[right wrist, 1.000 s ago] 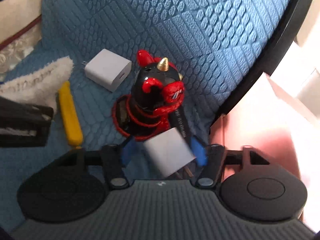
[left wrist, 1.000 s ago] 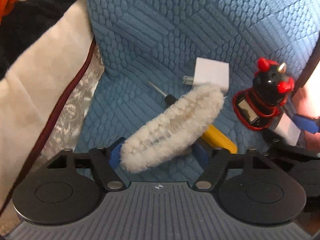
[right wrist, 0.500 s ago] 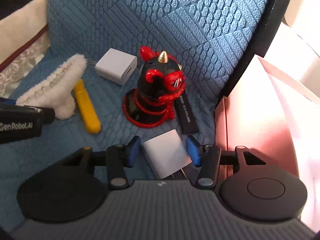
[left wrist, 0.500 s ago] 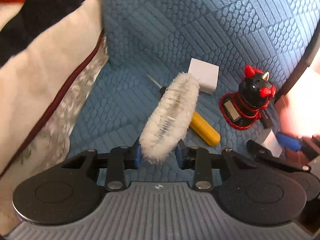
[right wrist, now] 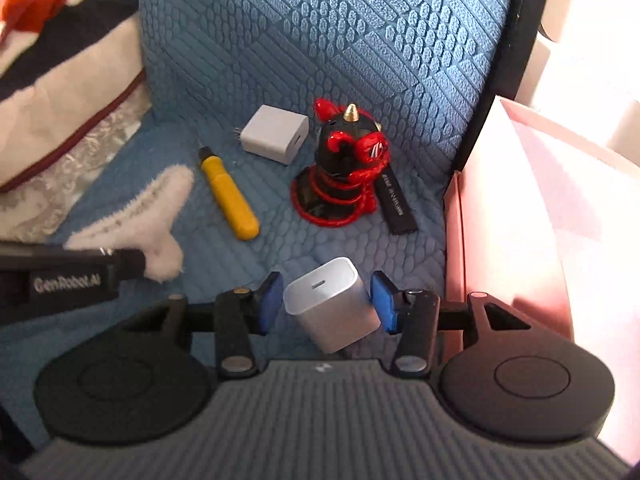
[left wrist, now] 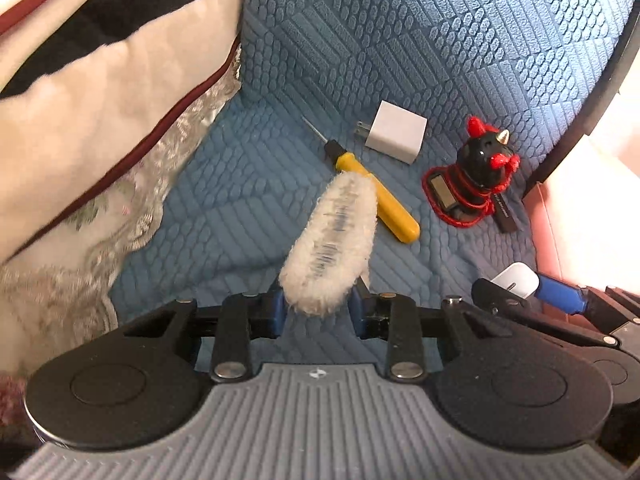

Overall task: Organize rigid objects
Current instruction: 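Close the right gripper on the white charger while the left gripper grasps the fluffy brush, then lift the white charger with the right gripper while the left gripper lifts the fluffy brush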

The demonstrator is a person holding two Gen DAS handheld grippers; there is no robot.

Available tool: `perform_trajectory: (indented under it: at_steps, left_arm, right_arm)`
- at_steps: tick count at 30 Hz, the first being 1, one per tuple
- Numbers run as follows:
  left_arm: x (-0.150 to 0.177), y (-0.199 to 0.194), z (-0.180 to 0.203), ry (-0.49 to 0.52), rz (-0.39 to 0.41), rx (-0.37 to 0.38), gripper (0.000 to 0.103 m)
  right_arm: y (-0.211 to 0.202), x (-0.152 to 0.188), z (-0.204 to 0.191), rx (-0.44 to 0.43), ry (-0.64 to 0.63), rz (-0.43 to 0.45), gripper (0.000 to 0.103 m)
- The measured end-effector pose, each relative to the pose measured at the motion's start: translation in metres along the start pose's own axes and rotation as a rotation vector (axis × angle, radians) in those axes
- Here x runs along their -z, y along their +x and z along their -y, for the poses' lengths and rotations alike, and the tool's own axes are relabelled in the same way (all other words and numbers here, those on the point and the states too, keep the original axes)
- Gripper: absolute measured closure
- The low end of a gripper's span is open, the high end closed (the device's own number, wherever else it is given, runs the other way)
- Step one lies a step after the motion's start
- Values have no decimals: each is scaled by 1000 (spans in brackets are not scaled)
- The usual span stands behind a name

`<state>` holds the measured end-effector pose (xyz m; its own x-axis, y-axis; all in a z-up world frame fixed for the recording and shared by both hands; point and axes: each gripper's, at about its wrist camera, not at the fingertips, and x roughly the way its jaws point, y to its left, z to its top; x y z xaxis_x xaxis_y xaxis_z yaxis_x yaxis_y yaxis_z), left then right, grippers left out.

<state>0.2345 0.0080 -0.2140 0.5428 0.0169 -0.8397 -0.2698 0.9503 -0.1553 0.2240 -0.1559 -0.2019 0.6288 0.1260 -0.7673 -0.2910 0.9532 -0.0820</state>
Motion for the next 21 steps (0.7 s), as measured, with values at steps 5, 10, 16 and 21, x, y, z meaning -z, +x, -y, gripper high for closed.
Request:
perform_trajectory:
  at_steps: [5, 10, 16, 21]
  left_arm:
    - [6, -9, 7, 13, 4, -15, 68]
    - [11, -20, 12, -11, 9, -16, 81]
    - [7, -18, 24, -10, -7, -7, 82]
    - [10, -14, 24, -10, -11, -3, 82]
  right_arm:
    - [-10, 3, 6, -43, 34, 2, 52]
    - [-19, 6, 13, -81, 64, 3, 52]
    - [-24, 17, 17, -85, 58, -5, 52]
    - [-25, 22, 21, -87, 53, -7, 53]
